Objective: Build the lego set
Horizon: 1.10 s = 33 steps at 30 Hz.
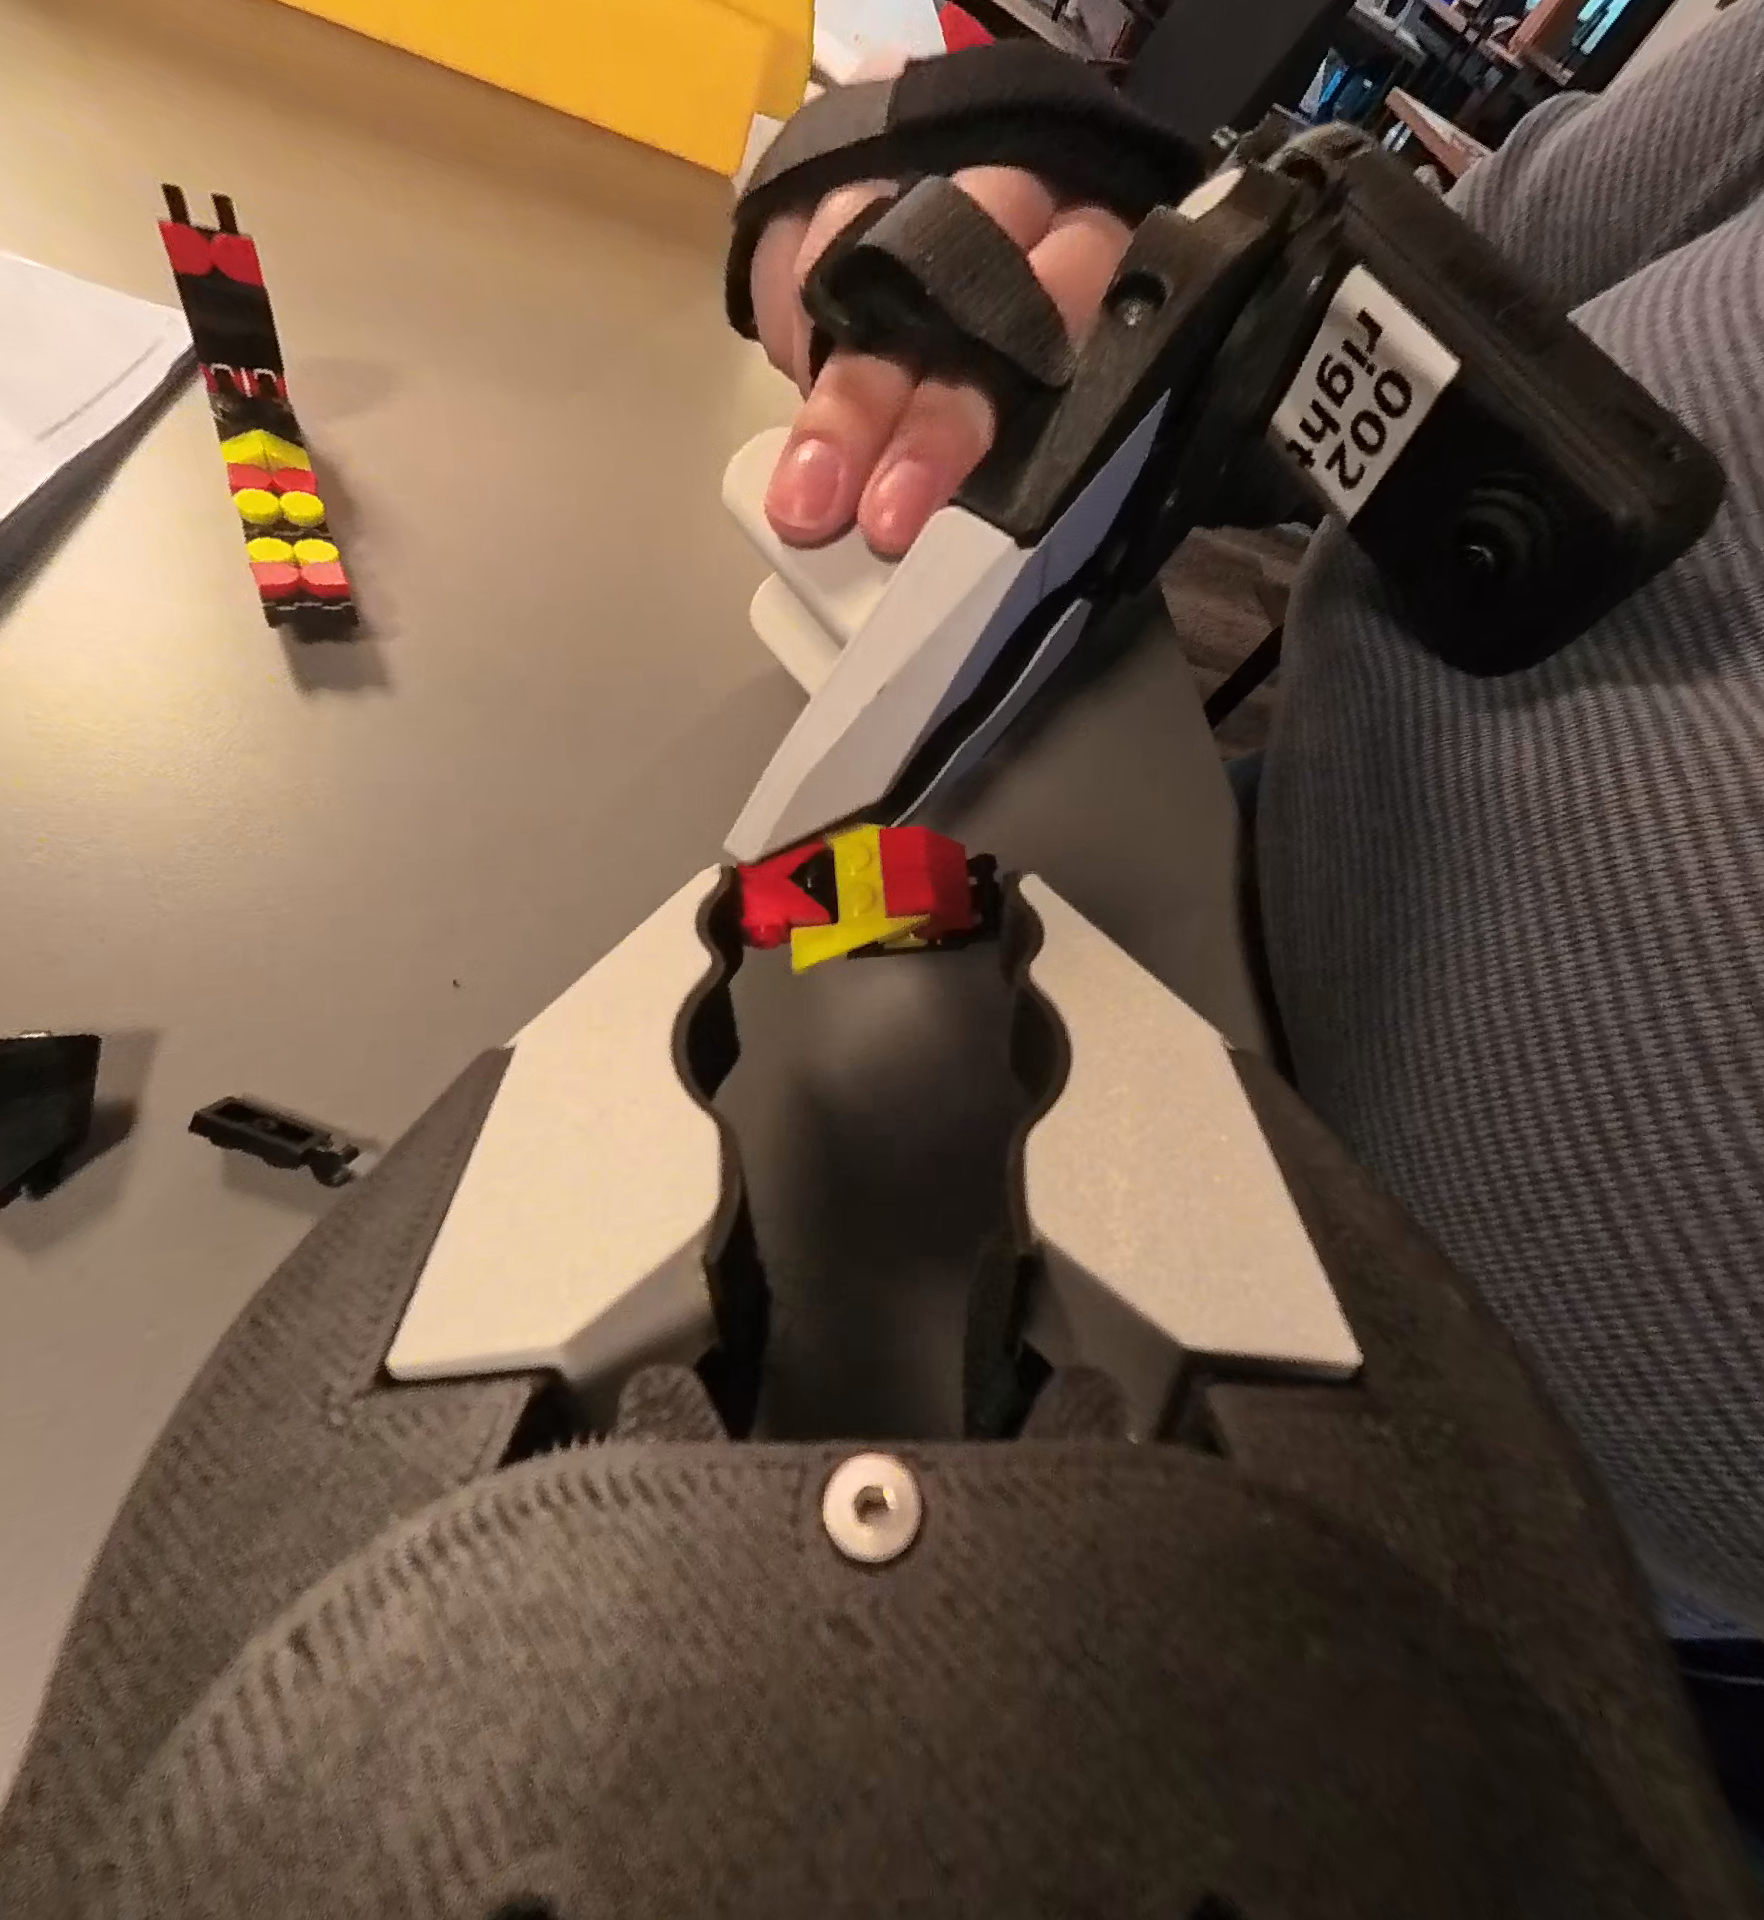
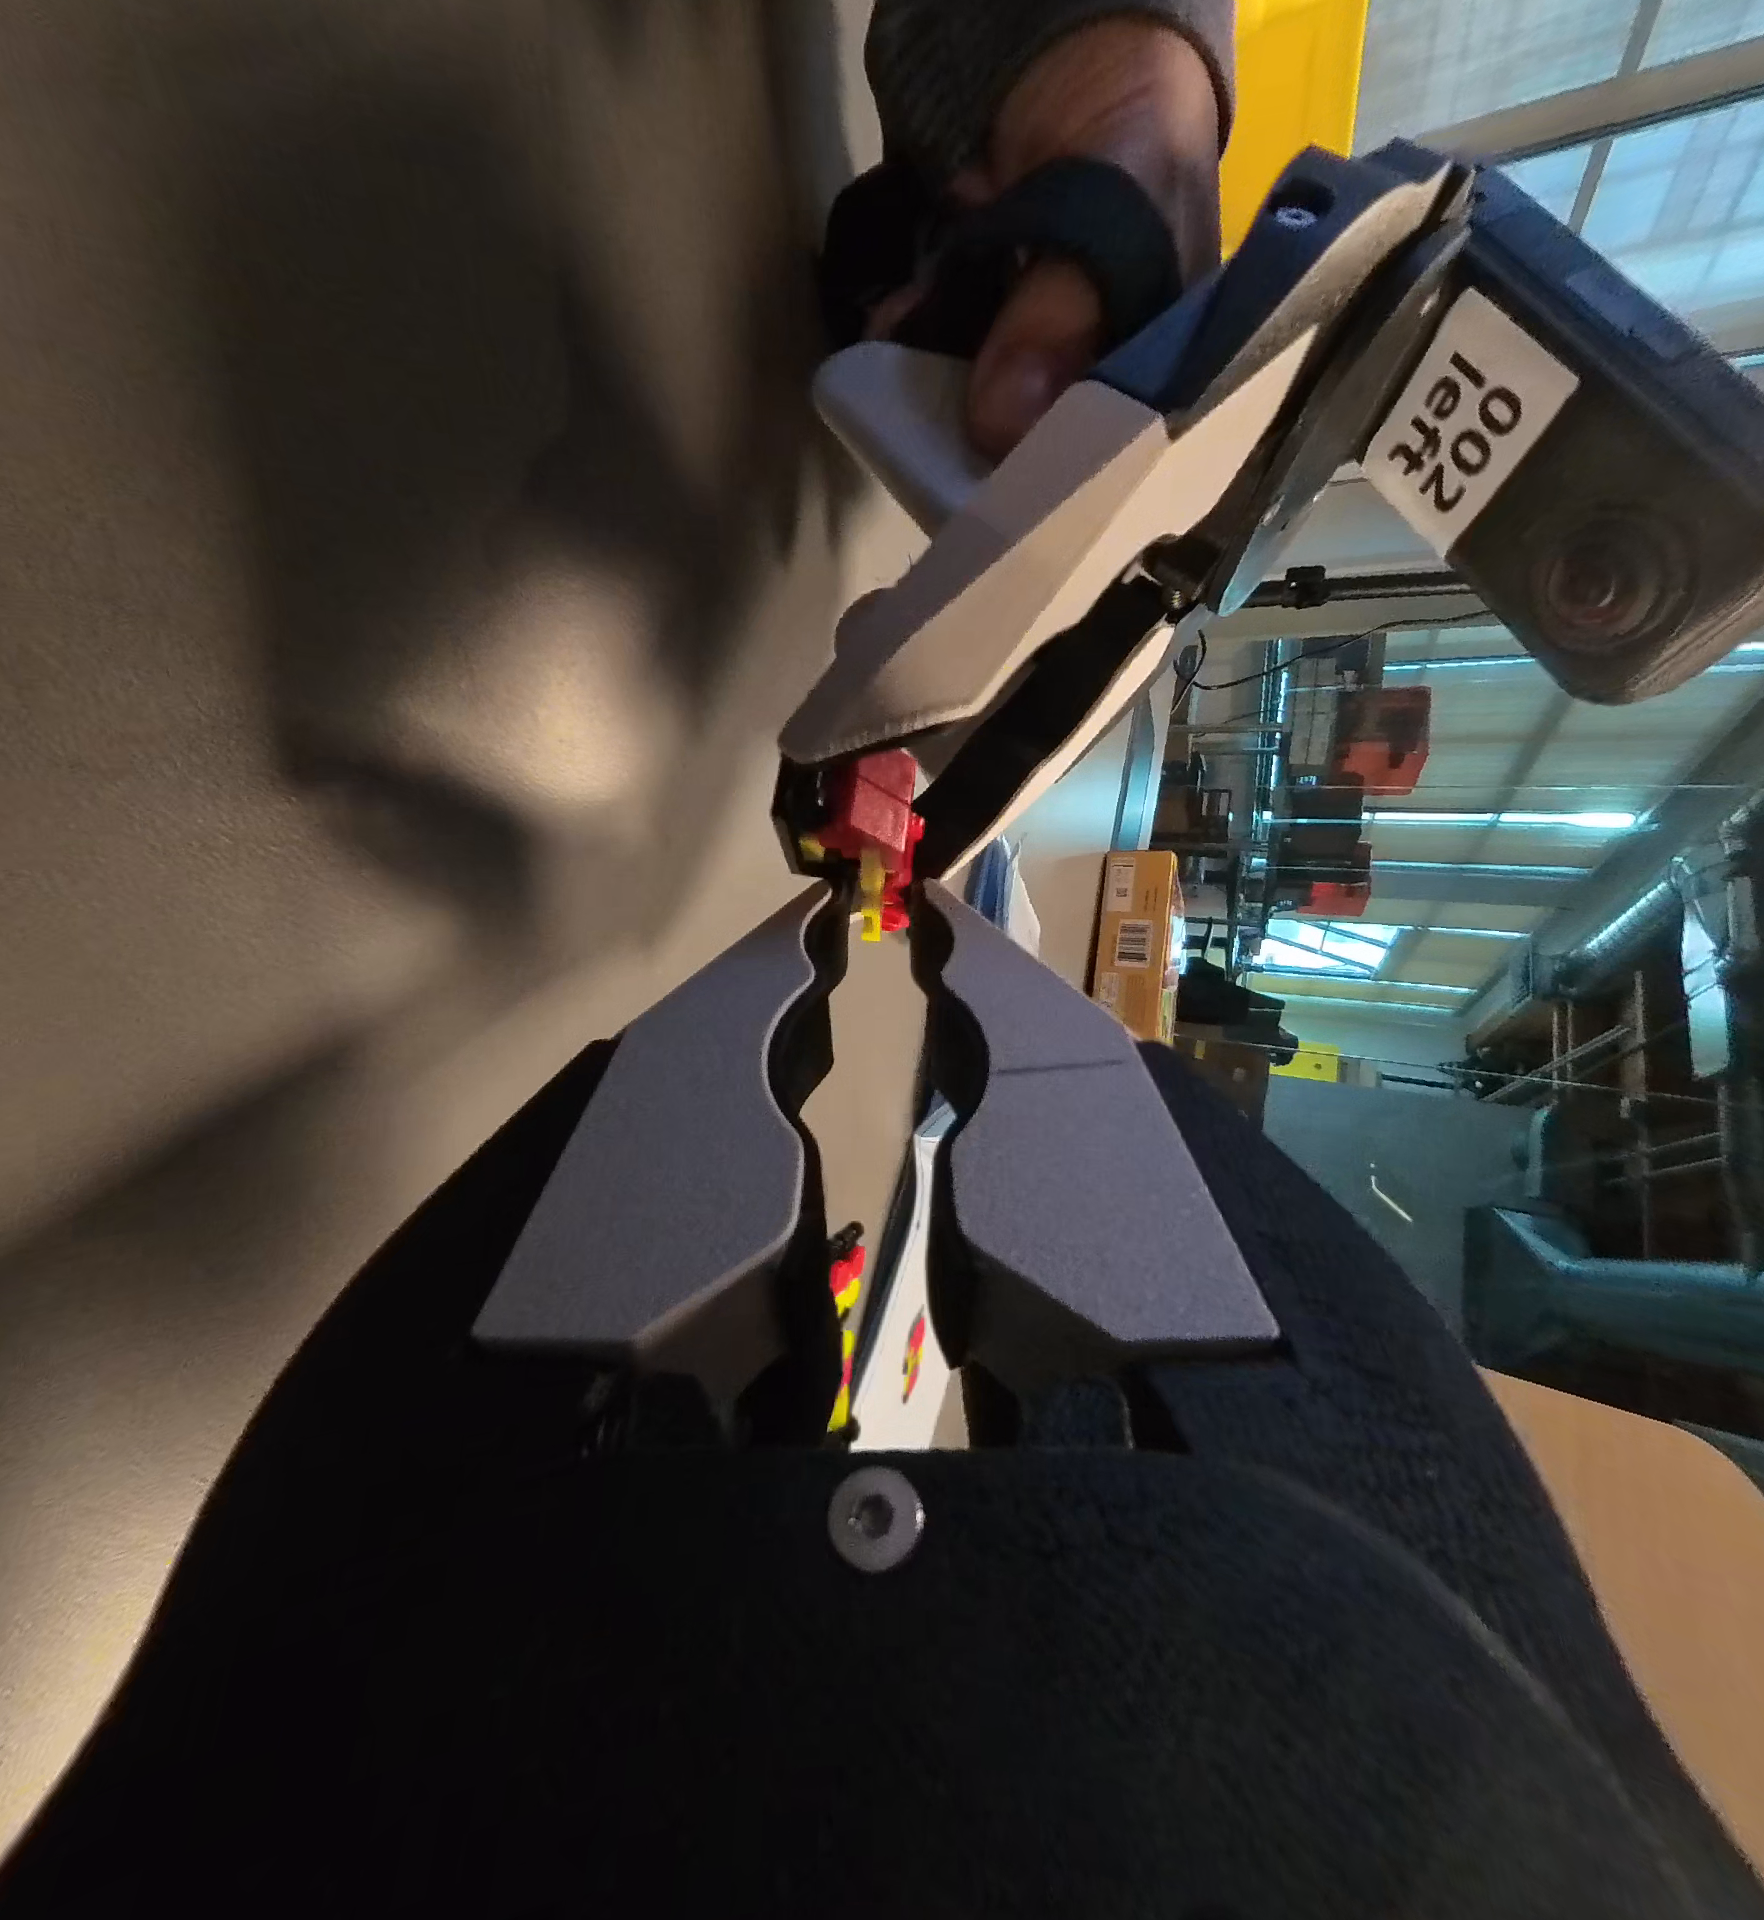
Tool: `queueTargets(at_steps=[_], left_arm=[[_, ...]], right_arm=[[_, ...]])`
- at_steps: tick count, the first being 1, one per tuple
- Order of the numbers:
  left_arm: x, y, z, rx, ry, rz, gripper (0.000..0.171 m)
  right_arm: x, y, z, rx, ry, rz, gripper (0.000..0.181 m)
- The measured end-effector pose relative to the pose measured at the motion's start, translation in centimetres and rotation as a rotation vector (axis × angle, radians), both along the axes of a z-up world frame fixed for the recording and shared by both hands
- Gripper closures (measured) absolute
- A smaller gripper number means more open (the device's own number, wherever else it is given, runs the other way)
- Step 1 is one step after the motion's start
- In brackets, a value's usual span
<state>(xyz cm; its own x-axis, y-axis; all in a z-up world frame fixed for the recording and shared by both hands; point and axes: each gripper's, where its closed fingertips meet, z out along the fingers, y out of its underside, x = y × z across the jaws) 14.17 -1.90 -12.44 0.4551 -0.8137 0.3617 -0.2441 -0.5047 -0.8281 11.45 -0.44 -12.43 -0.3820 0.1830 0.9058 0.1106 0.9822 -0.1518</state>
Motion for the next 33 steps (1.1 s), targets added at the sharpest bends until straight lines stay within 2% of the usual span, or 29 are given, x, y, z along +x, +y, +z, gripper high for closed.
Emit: queueTargets(at_steps=[14,21,26,28,30,33], left_arm=[[0.2,-0.2,-0.3,-0.036,0.004,-0.004,0.122],[0.1,0.0,-0.3,-0.036,0.001,0.007,0.122],[0.1,0.1,0.1,-0.046,-0.04,0.019,0.121],[-0.1,0.4,0.8,0.01,-0.051,0.027,0.114],[-0.3,0.3,1.2,0.139,0.002,0.013,0.108],[-0.9,0.5,0.3,0.402,0.243,-0.01,0.107]], right_arm=[[0.2,-0.1,-0.6,-0.022,-0.021,-0.025,0.173],[0.0,0.1,-0.4,-0.062,0.007,-0.039,0.169],[0.0,0.3,-0.3,-0.114,0.004,-0.063,0.173],[0.1,0.5,-0.1,-0.163,0.002,-0.073,0.172],[0.2,0.7,0.0,-0.209,-0.004,-0.079,0.172],[0.4,0.7,-0.2,-0.289,-0.046,-0.075,0.173]])
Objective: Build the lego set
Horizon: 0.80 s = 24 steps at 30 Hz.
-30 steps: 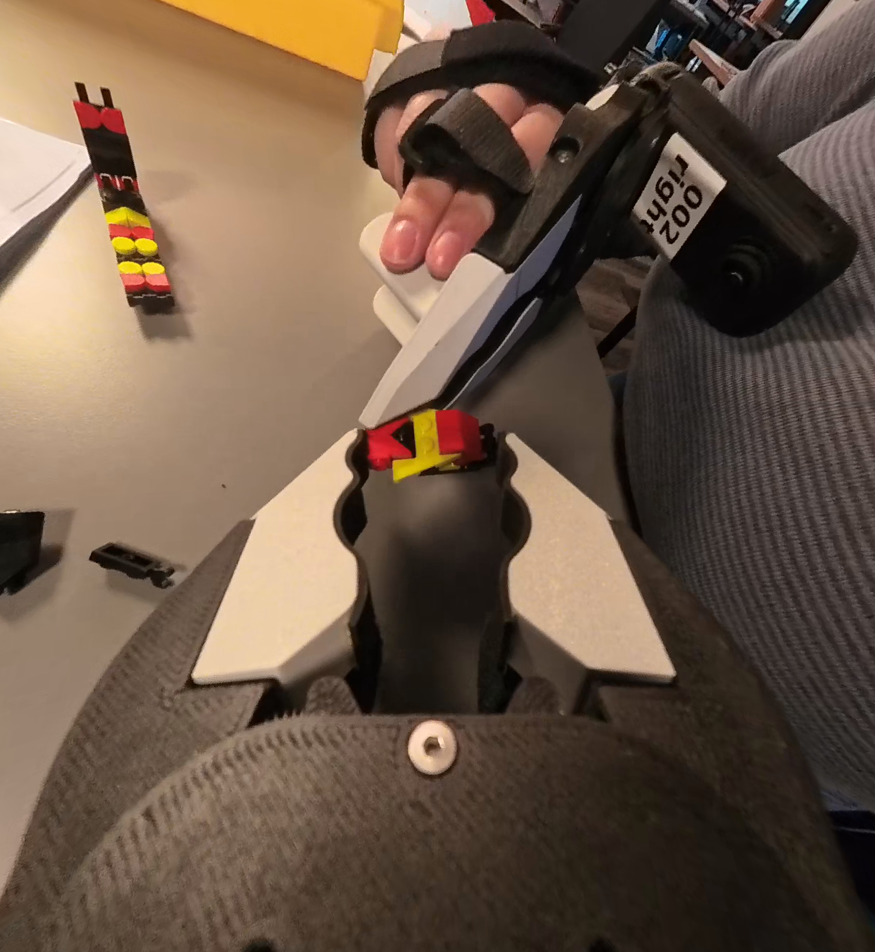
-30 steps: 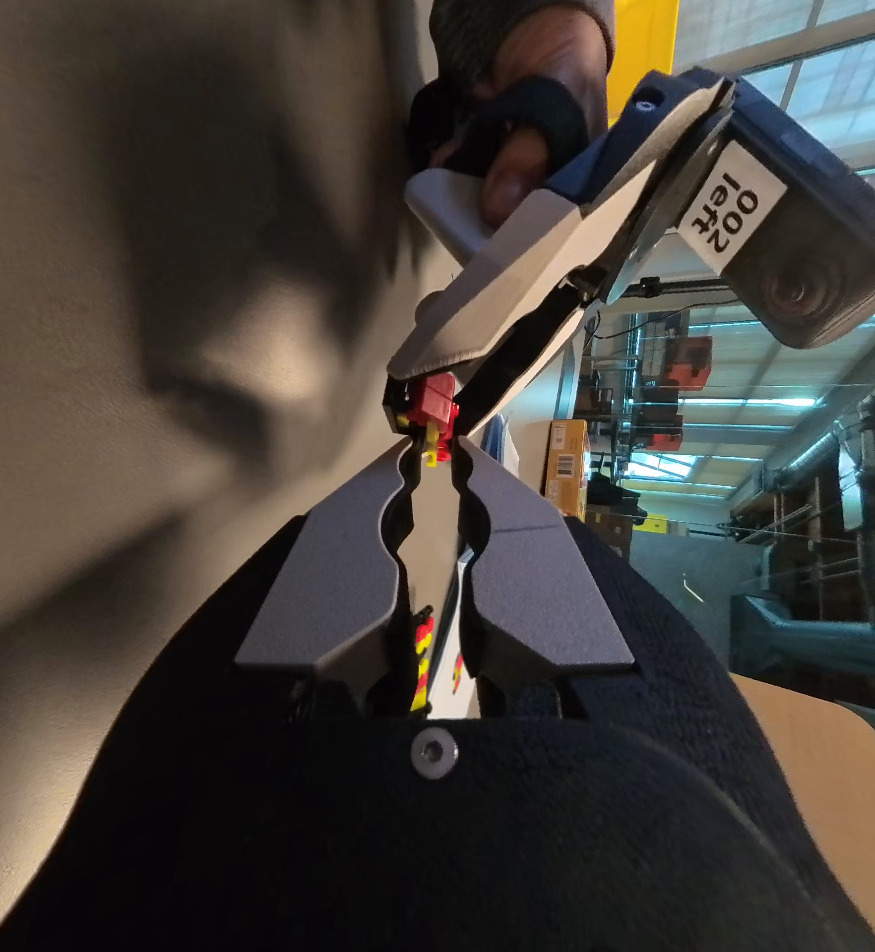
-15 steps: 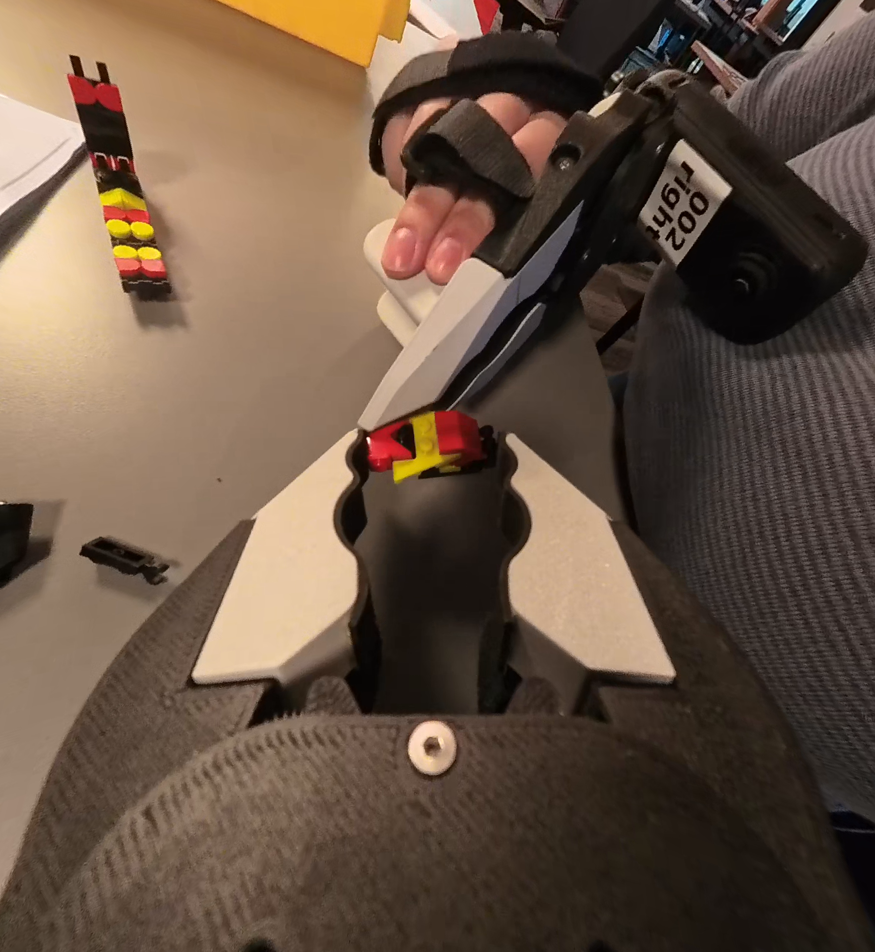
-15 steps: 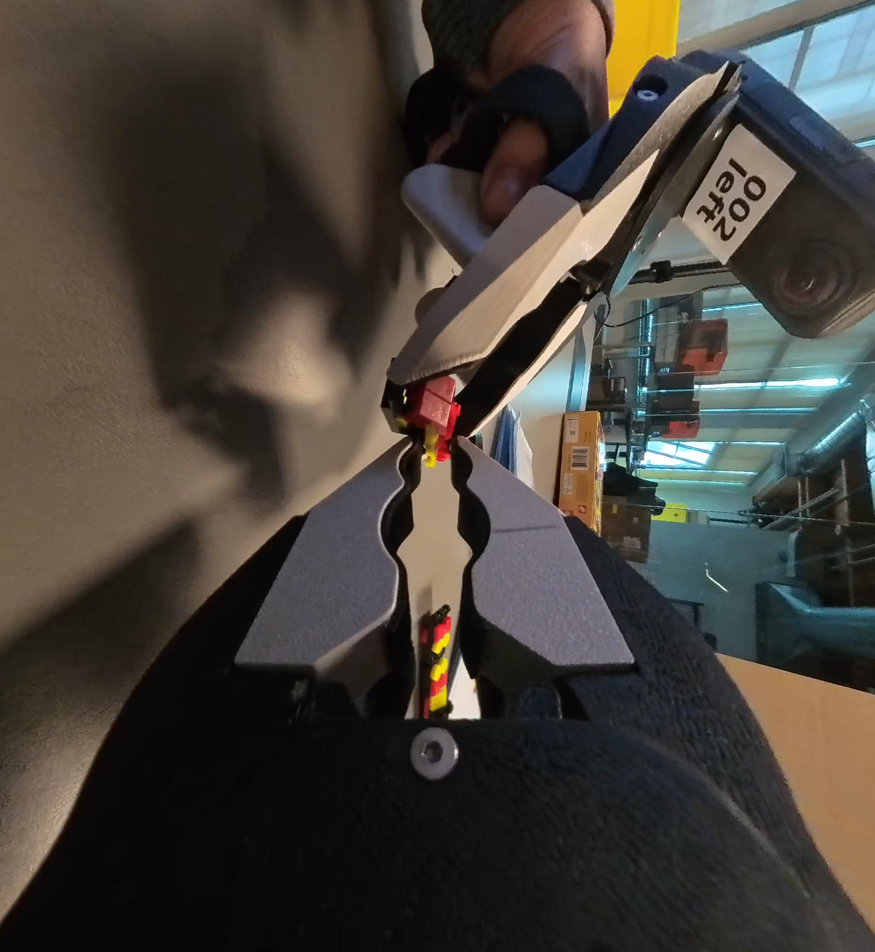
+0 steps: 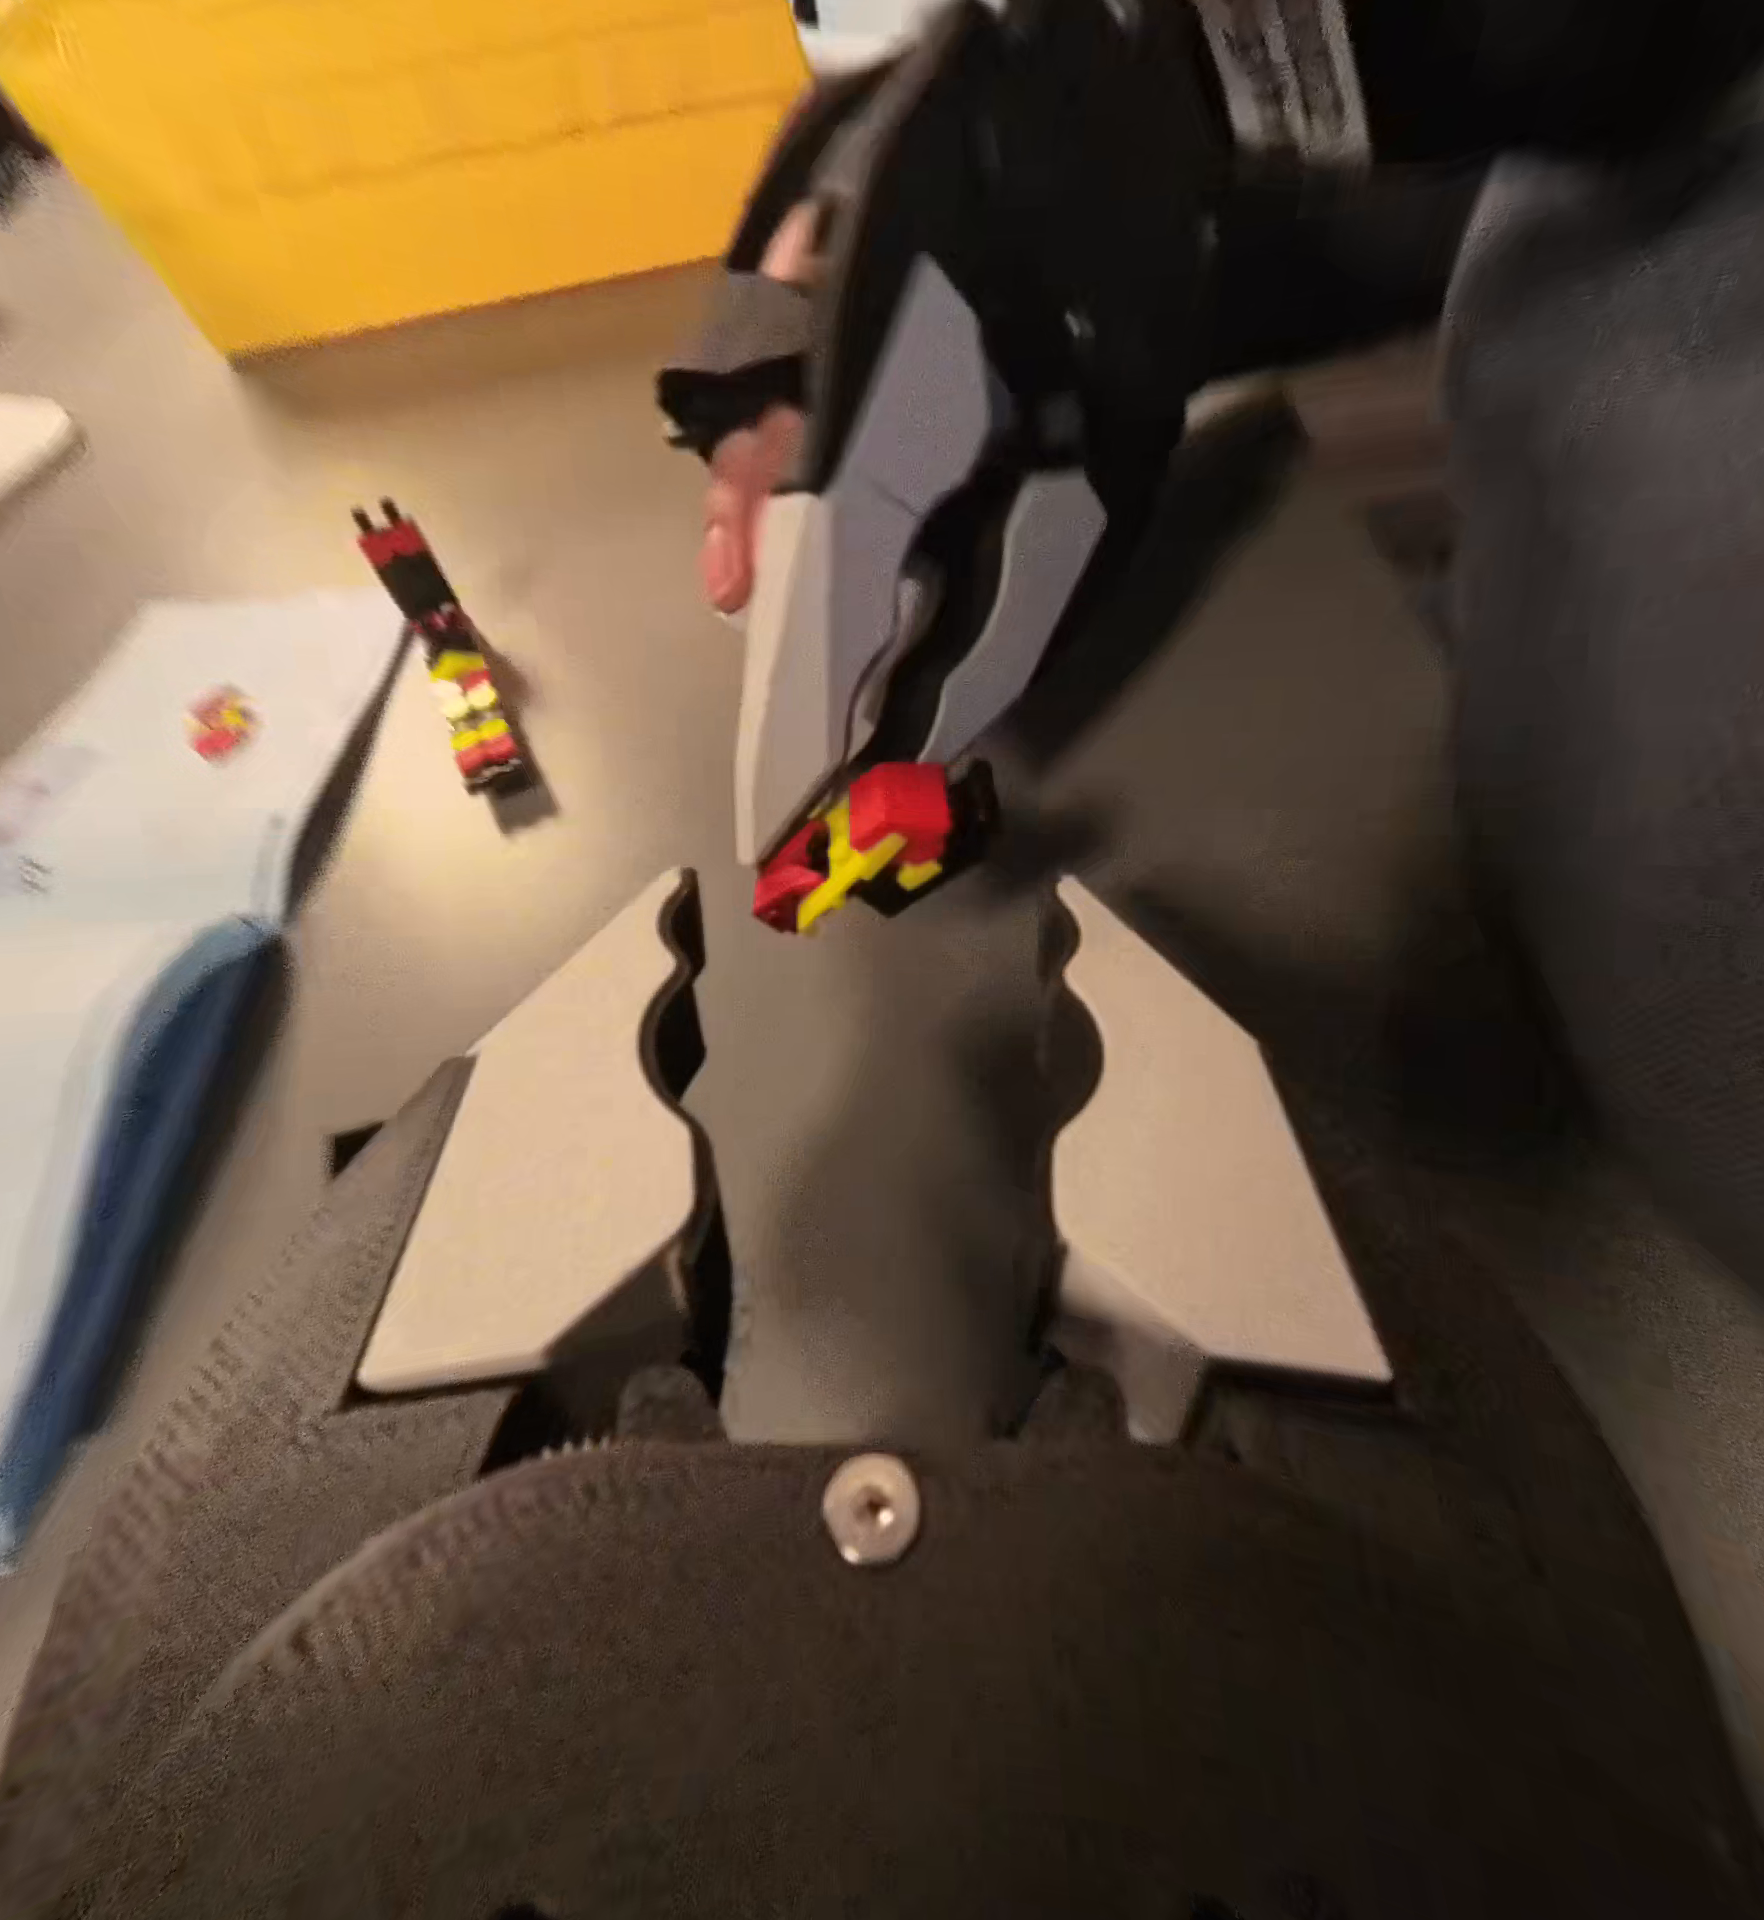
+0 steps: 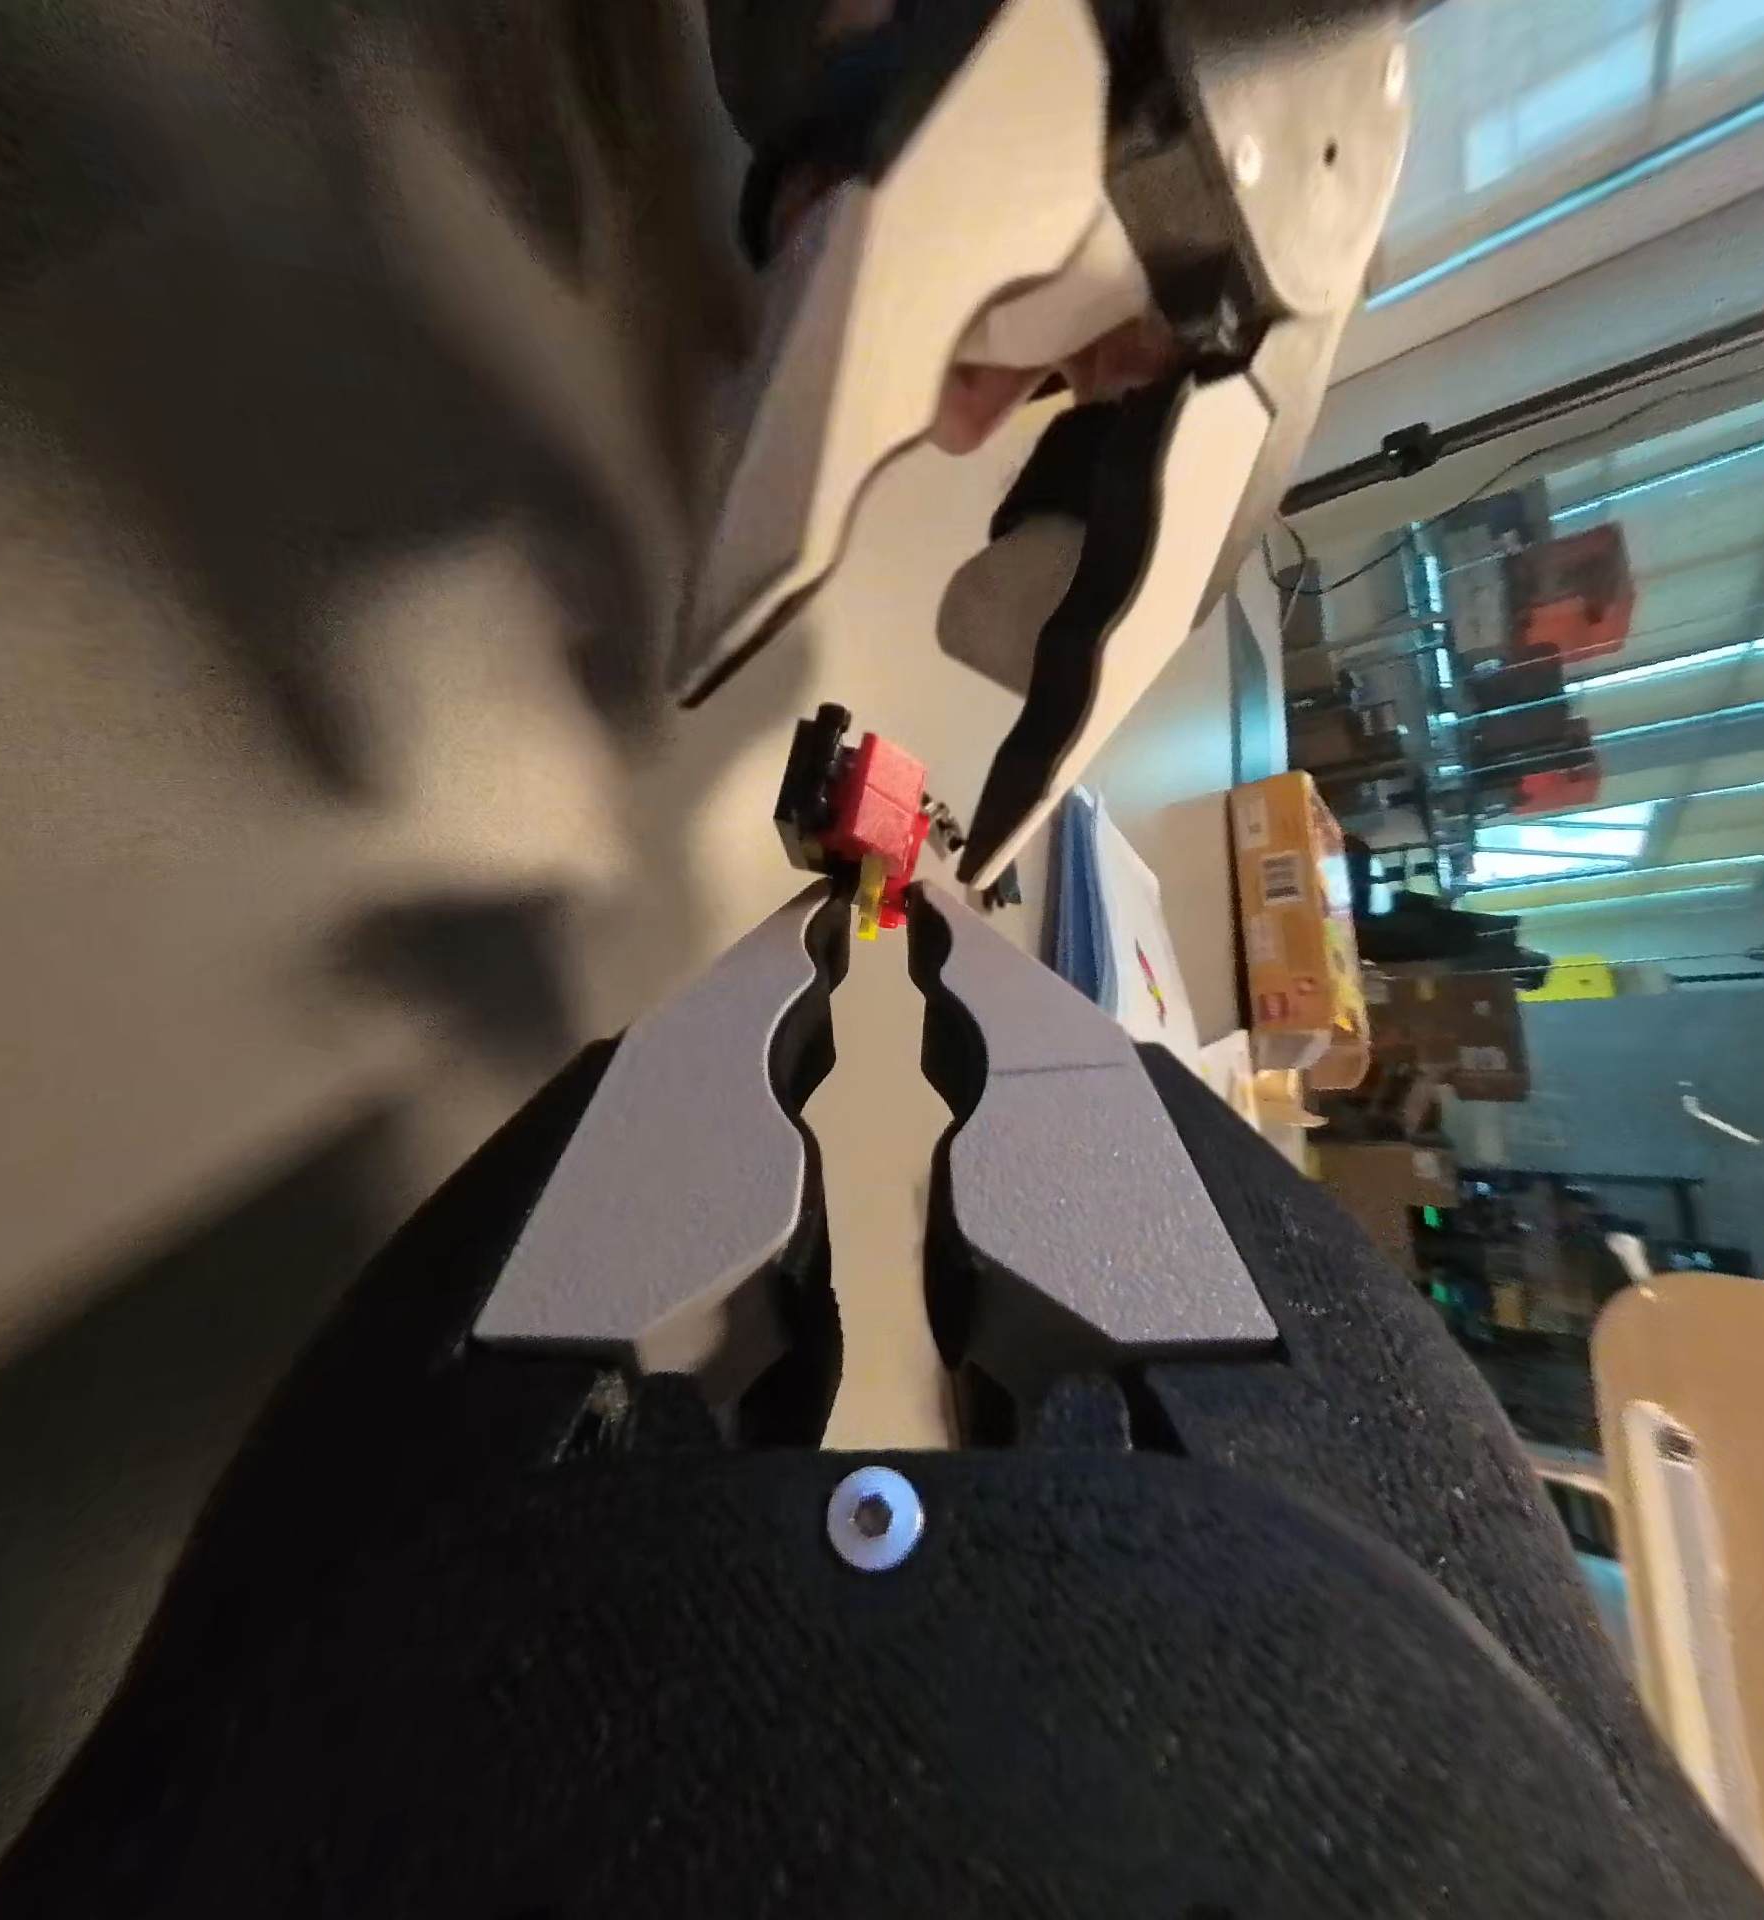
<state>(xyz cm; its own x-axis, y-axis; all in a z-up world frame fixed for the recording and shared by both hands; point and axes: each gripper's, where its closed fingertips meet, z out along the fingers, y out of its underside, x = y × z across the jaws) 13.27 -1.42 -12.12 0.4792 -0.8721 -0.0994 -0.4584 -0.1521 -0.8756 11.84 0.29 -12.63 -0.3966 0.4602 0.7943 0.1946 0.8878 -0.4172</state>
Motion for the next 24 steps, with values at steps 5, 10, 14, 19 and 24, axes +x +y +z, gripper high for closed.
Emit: queueTargets(at_steps=[5,10,14,19,24], left_arm=[[0.1,0.3,-1.1,0.287,0.27,-0.009,0.124],[-0.3,0.6,-0.8,0.368,0.315,-0.001,0.143],[-0.5,0.7,-0.4,0.452,0.363,0.001,0.153],[-0.7,0.9,-0.7,0.54,0.495,-0.01,0.161],[-0.8,1.0,-0.7,0.554,0.539,0.0,0.162]], right_arm=[[0.1,-0.1,0.2,-0.056,-0.026,0.016,0.172],[0.2,-0.6,0.2,-0.043,-0.028,0.039,0.173],[0.2,-0.9,0.3,-0.036,-0.04,0.05,0.173],[0.2,-1.0,-0.1,0.003,-0.068,0.043,0.173],[0.3,-0.9,-0.1,0.022,-0.091,0.026,0.173]])
